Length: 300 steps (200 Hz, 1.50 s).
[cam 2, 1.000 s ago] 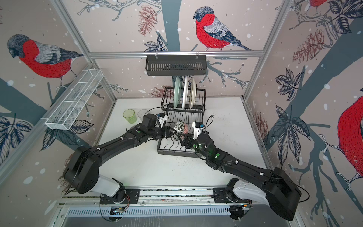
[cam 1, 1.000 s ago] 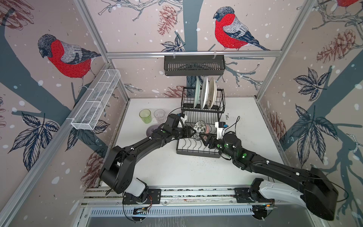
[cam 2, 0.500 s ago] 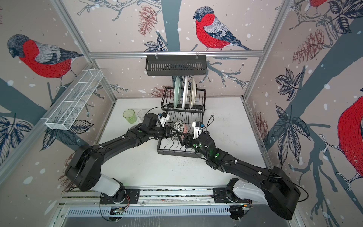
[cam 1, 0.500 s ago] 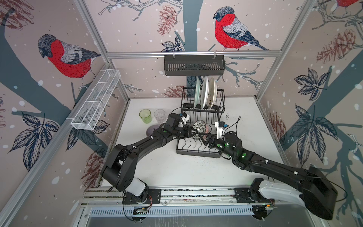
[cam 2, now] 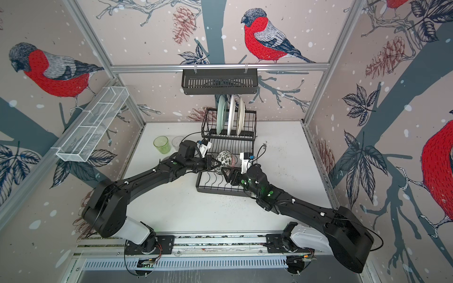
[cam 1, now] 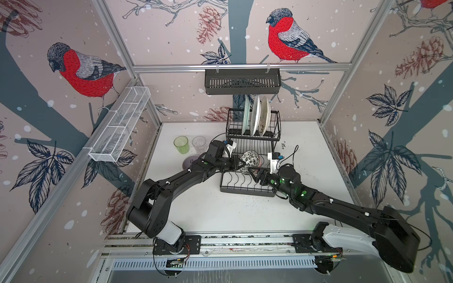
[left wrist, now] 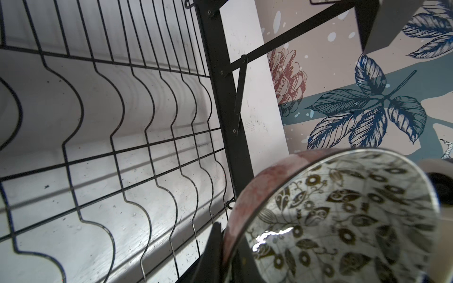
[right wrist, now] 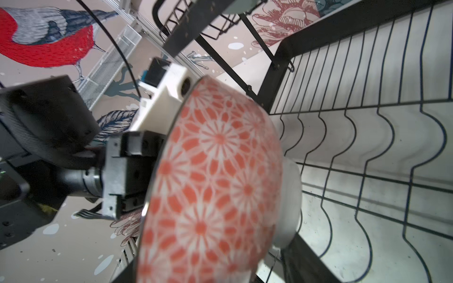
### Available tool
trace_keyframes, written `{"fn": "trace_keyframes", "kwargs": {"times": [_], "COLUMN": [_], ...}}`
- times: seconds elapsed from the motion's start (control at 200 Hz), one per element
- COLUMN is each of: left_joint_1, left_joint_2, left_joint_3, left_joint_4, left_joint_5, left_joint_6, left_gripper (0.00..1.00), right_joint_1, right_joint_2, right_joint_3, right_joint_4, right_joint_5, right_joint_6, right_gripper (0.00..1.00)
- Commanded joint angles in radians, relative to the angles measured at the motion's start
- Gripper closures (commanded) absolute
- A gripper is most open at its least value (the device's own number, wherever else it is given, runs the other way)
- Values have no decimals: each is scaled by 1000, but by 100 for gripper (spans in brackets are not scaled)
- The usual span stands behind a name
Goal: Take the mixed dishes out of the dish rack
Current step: 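Close the left gripper on the rim of the red floral bowl, then open the right gripper and draw it back while the left gripper carries the bowl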
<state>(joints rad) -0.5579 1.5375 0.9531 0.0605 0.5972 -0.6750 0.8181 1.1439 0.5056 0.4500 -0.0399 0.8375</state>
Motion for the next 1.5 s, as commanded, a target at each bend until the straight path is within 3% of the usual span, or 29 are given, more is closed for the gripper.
{"fn": "trace_keyframes", "kwargs": {"times": [0.0, 0.27, 0.545, 0.76, 1.496], "left_joint_1": [-3, -3, -3, -3, 4], "left_joint_2": [6, 16, 13, 9, -52], "left_joint_3": [3, 1, 4, 3, -26], "left_joint_4": [4, 4, -9, -15, -57], "left_joint_5": [35, 31, 16, 14, -51], "left_joint_6": [8, 5, 8, 9, 28], "left_gripper": [94, 100, 100, 100, 100], "right_joint_1": [3, 3, 3, 2, 6], "right_joint_2": [3, 11, 16, 16, -61], "right_joint_3": [6, 14, 17, 18, -14], "right_joint_4": [80, 72, 63, 55, 24], "right_joint_5": [17, 19, 34, 42, 86], "right_joint_6": [-18, -28, -29, -25, -23], "right_gripper": [32, 29, 10, 2, 0]}}
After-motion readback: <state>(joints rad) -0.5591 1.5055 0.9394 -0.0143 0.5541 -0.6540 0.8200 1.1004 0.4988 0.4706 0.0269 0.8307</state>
